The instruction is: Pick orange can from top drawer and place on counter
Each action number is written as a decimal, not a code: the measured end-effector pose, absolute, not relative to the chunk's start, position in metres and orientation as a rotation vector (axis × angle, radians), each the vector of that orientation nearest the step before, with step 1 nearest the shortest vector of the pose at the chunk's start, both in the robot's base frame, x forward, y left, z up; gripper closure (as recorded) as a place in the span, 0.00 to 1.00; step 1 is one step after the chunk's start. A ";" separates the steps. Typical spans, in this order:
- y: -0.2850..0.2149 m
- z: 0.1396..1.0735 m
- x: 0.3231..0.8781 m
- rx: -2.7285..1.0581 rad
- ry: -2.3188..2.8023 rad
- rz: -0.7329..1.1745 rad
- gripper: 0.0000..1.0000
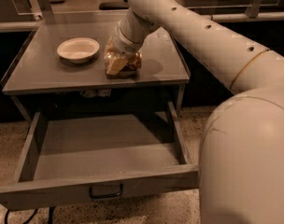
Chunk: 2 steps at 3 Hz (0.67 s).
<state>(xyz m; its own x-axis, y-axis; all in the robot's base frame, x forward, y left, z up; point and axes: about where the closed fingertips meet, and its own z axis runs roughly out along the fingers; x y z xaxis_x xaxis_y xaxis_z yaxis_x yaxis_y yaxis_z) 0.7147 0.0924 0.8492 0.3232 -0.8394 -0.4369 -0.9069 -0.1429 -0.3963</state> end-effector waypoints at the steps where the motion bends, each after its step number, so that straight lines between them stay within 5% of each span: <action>1: 0.092 0.849 0.715 -1.996 1.533 0.146 0.11; 2: 0.092 0.849 0.715 -1.996 1.533 0.146 0.00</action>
Offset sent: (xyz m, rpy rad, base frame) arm 0.0000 0.0000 0.0000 0.0000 0.0000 0.0000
